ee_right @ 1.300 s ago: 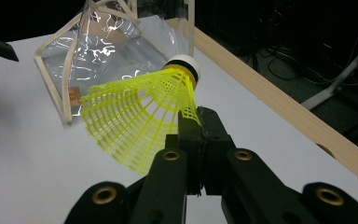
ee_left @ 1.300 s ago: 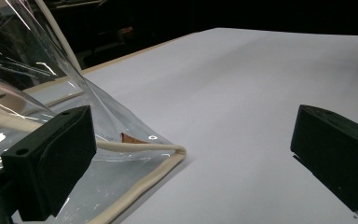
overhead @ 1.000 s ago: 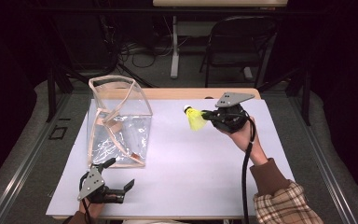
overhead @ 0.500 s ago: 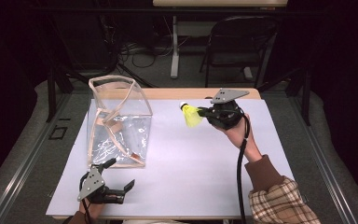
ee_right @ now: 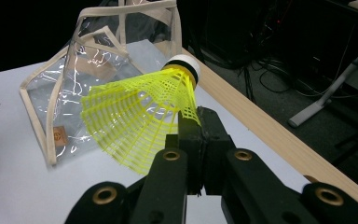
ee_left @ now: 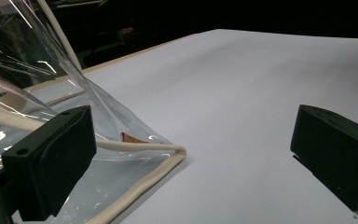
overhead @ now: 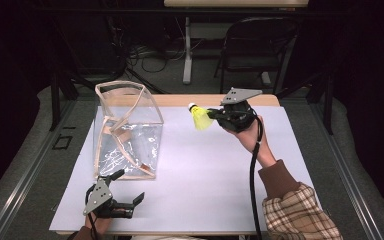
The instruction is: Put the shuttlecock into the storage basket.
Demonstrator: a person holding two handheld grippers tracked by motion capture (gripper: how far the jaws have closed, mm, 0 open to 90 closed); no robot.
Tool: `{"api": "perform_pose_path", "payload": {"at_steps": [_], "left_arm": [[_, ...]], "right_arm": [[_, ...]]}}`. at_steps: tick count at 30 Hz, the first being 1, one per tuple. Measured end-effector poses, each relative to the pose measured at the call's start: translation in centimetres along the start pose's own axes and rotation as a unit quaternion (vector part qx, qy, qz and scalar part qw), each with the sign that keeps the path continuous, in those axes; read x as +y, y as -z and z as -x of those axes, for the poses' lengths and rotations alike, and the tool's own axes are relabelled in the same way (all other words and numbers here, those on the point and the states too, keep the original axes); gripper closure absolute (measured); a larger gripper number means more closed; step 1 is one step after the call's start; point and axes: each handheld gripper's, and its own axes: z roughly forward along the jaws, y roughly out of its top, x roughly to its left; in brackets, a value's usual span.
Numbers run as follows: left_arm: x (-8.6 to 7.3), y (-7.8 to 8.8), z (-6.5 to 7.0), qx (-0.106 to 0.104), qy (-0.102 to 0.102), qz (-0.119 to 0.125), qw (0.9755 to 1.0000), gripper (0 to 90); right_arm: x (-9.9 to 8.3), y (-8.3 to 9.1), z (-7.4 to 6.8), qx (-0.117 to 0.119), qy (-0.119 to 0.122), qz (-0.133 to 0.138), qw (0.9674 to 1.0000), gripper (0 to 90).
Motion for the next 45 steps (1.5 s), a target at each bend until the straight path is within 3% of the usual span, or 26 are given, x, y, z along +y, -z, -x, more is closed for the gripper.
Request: {"api": "perform_pose_path", "payload": {"at_steps": [45], "left_arm": [[0.1,0.1,0.1,-0.003,-0.002,0.002,1.0,0.3]], "right_arm": [[3.3,-3.8,-0.8,0.014,-0.002,0.018,0.9997,89.5]]}}
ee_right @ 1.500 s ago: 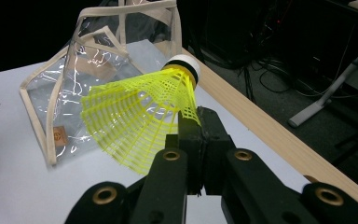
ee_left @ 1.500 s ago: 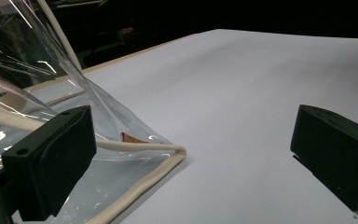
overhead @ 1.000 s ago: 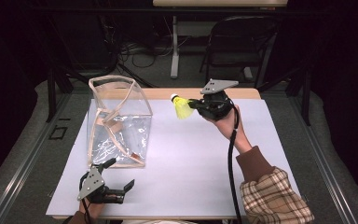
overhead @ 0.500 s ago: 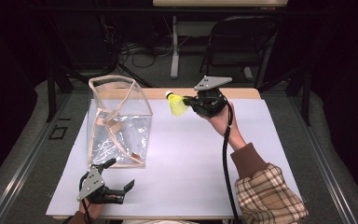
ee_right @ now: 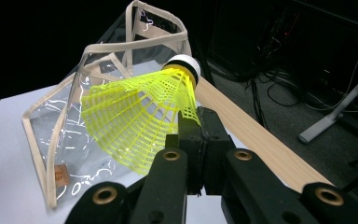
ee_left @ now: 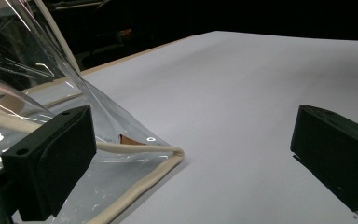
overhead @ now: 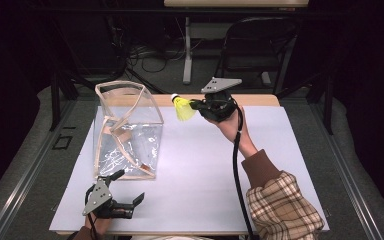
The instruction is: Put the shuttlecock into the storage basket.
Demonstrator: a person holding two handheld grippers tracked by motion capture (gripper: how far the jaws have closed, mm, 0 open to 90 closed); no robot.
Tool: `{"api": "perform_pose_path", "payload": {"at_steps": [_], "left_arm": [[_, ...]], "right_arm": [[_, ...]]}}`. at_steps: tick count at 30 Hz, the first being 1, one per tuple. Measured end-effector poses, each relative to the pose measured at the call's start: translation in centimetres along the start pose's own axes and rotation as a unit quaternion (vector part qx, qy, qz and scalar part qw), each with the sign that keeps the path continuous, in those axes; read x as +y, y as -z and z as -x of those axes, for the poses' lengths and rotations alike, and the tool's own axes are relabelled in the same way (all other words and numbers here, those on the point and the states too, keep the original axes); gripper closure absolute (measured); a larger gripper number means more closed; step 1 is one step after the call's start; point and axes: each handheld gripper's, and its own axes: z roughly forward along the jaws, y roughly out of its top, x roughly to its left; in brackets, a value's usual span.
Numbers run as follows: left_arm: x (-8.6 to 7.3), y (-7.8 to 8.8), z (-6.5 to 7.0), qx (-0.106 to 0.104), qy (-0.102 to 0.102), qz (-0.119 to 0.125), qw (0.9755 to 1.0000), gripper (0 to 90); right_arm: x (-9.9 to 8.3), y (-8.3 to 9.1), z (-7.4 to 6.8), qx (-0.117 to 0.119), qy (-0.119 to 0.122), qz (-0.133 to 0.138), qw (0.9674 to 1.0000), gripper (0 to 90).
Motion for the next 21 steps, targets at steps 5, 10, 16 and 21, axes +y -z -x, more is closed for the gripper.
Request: {"api": "perform_pose_path", "payload": {"at_steps": [5,10,16,21], "left_arm": [[0.0,0.01,-0.03,0.001,0.001,0.002,1.0,0.3],[0.0,0.04,-0.06,0.001,0.001,0.002,1.0,0.3],[0.0,0.03,-0.06,0.001,0.001,0.002,1.0,0.3],[0.0,0.02,-0.05,0.001,0.001,0.003,1.0,0.3]], "right_arm": [[0.52,-0.28,-0.13,-0.001,0.004,0.004,1.0,89.4],[0.71,-0.51,-0.01,-0.001,0.0,0.007,1.0,89.5],[0.74,-0.78,0.18,-0.004,-0.003,0.008,1.0,89.5],[0.9,-0.91,0.29,-0.005,-0.004,0.009,0.9999,89.5]]}}
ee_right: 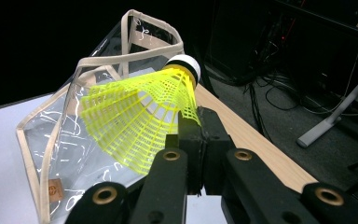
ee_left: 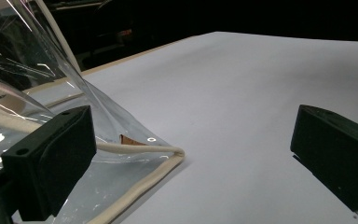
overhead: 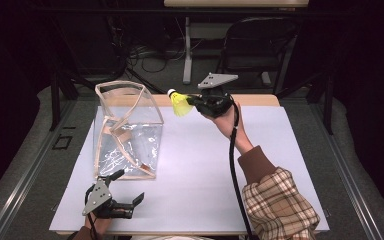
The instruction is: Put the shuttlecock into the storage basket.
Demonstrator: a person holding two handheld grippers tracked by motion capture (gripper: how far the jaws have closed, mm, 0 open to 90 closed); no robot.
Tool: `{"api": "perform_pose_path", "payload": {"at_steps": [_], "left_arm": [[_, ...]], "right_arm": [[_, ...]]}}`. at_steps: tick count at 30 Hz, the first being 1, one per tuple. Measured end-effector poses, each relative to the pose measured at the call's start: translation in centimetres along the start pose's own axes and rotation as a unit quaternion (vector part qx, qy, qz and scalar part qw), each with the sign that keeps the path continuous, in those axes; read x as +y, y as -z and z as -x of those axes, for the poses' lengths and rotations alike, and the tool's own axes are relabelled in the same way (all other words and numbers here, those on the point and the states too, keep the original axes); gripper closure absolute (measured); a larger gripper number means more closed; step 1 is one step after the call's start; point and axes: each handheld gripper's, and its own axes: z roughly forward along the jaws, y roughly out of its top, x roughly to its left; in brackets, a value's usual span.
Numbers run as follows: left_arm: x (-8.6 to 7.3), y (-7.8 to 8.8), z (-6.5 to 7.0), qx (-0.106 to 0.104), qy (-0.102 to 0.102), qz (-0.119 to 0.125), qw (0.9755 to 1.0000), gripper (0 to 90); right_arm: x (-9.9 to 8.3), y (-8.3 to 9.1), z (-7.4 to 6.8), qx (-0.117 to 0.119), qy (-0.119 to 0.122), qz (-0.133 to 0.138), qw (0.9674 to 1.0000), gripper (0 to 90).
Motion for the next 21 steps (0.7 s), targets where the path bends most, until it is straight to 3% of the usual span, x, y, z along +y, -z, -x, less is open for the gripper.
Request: {"api": "perform_pose_path", "payload": {"at_steps": [21], "left_arm": [[0.0,0.1,0.0,0.0,0.001,0.001,1.0,0.3]], "right_arm": [[1.3,-1.0,0.1,-0.004,0.001,0.007,1.0,89.5]]}}
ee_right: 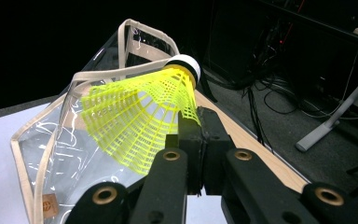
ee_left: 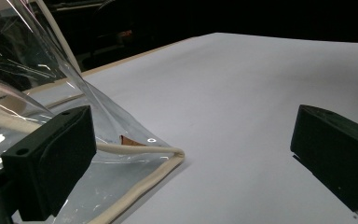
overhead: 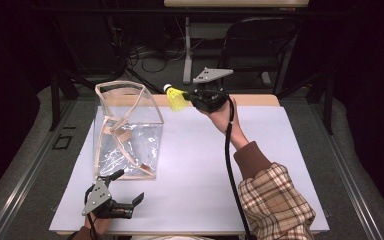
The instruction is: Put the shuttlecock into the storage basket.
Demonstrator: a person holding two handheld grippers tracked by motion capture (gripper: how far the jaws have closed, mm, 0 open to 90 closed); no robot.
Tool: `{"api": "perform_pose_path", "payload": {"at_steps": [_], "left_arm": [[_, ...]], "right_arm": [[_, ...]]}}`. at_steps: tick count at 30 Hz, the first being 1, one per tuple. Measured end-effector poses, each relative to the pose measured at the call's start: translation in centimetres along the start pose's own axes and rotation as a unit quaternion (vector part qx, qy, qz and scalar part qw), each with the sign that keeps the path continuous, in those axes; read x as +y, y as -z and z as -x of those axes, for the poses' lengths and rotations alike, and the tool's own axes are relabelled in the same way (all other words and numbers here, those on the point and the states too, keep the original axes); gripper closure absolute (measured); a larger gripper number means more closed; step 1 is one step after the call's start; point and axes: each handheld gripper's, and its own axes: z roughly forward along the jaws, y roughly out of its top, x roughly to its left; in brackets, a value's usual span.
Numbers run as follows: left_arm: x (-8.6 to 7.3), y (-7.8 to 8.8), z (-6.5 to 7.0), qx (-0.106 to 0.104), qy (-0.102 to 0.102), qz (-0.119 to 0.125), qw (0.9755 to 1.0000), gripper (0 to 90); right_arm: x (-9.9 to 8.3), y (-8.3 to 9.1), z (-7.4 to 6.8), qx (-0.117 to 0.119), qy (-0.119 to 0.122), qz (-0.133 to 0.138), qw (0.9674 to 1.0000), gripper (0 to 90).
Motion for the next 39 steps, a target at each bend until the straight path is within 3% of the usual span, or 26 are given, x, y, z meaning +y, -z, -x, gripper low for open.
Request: {"api": "perform_pose_path", "payload": {"at_steps": [39], "left_arm": [[0.0,0.1,0.0,0.001,0.002,0.005,1.0,0.2]], "right_arm": [[3.0,-2.7,-0.5,0.006,0.003,0.005,1.0,89.4]]}}
